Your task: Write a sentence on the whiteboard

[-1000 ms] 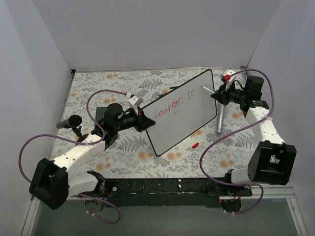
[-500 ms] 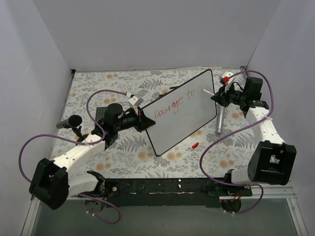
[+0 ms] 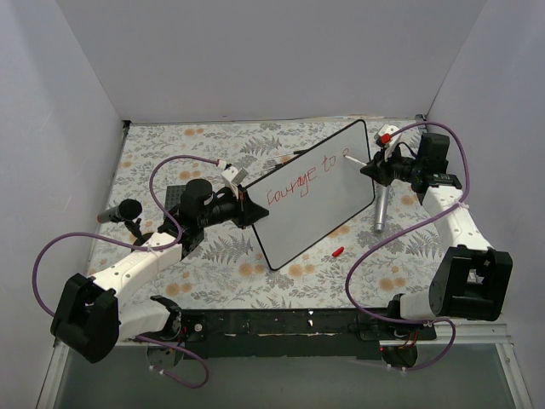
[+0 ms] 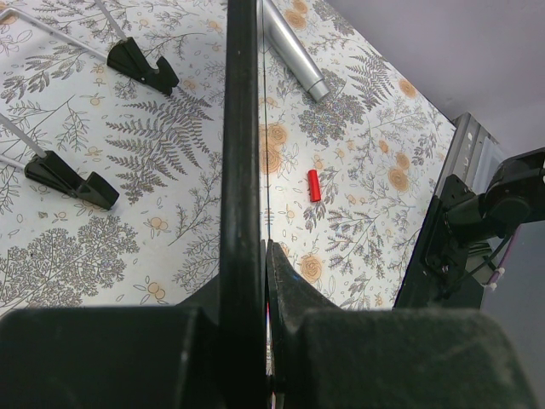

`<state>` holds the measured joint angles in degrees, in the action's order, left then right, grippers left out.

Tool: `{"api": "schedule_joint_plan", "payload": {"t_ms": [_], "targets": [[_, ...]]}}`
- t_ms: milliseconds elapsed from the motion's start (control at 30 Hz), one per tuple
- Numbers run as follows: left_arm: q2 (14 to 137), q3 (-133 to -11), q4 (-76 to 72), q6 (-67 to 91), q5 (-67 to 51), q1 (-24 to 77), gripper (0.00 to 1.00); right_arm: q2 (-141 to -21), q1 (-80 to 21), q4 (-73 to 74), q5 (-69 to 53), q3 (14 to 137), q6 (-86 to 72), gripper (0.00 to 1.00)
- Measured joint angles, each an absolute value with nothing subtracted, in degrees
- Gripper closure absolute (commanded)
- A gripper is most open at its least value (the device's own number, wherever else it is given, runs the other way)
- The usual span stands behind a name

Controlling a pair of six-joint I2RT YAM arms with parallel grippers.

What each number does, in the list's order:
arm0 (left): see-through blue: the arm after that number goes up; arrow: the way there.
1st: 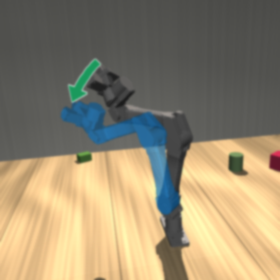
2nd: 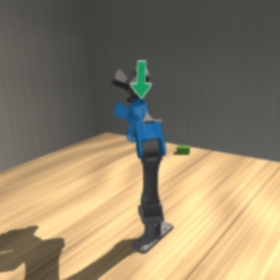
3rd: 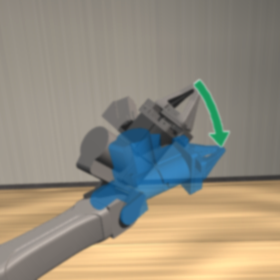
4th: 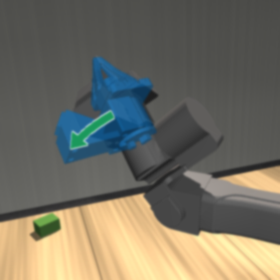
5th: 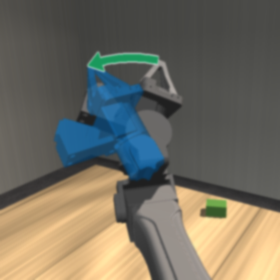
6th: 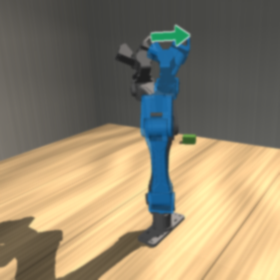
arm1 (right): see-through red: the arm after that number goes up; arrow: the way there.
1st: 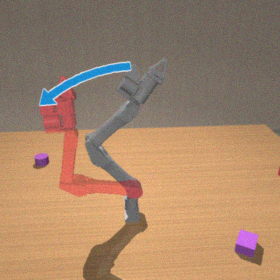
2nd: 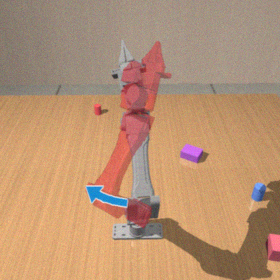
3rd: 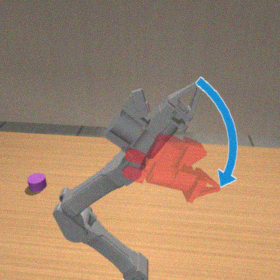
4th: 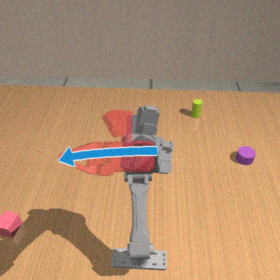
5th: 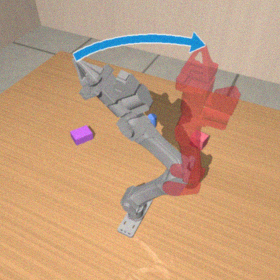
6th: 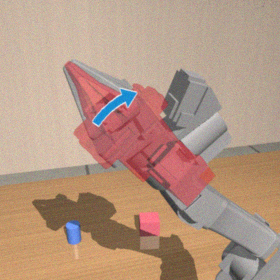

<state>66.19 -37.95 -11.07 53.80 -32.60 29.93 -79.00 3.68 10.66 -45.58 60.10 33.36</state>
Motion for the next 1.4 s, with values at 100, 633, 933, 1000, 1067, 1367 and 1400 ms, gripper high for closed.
{"api": "schedule_joint_plan", "payload": {"t_ms": [100, 633, 933, 1000, 1067, 1367, 1400], "targets": [[66.2, -38.0, -11.1, 53.8, -32.6, 29.9, 1.00, -78.9, 3.4, 10.7, -45.5, 60.1, 33.1, 0.99], [66.2, -38.0, -11.1, 53.8, -32.6, 29.9, 1.00, -78.7, 3.3, 10.2, -45.5, 60.1, 30.6, 0.99], [66.3, -38.0, -11.2, 53.7, -32.6, 29.9, 1.00, -78.2, 3.5, 9.0, -45.5, 60.1, 29.7, 0.99], [66.3, -38.0, -11.2, 53.7, -32.7, 29.9, 1.00, -78.0, 3.8, 8.9, -45.6, 60.1, 29.4, 0.99], [66.3, -38.0, -11.2, 53.6, -32.7, 29.9, 1.00, -77.7, 4.5, 8.9, -46.1, 60.1, 28.8, 0.99], [66.3, -38.0, -11.3, 53.6, -32.8, 29.9, 1.00, -75.5, 8.6, 8.4, -47.1, 60.6, 27.7, 0.99], [66.3, -38.0, -11.3, 53.6, -32.8, 29.9, 1.00, -75.6, 8.6, 8.4, -47.1, 60.6, 27.7, 0.99]]}}
